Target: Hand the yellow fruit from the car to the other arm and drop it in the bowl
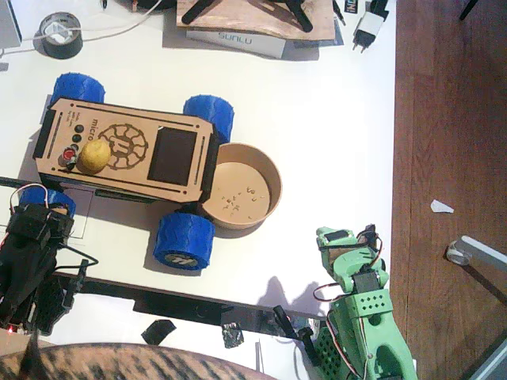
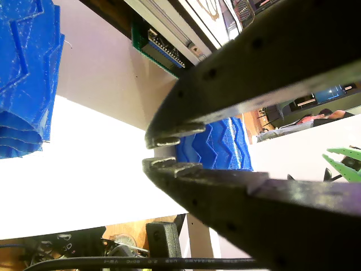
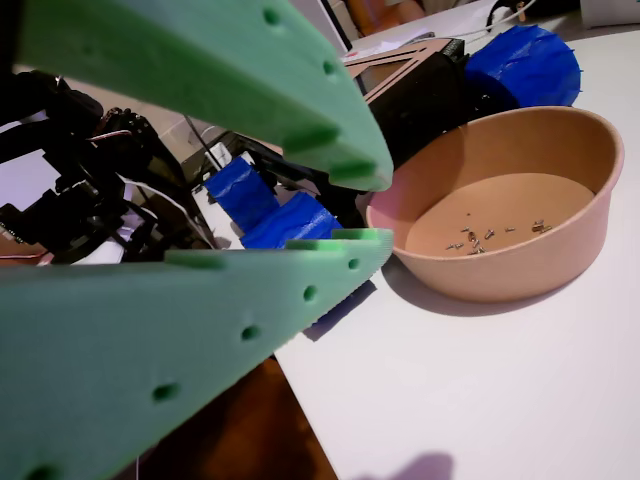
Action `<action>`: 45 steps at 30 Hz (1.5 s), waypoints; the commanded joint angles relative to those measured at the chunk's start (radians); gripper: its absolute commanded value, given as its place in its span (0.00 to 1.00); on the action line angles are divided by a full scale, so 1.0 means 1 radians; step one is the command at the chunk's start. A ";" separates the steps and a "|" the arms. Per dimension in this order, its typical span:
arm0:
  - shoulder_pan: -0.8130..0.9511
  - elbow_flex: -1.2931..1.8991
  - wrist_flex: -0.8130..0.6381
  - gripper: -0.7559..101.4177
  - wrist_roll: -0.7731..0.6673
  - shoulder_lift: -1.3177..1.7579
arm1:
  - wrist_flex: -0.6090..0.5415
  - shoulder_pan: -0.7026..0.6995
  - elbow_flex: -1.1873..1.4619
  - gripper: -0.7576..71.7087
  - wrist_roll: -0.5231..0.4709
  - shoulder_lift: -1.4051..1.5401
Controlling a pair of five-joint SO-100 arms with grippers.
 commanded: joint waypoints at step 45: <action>-0.006 -0.818 0.072 0.03 0.002 -0.407 | 0.002 0.003 -0.003 0.02 0.005 0.006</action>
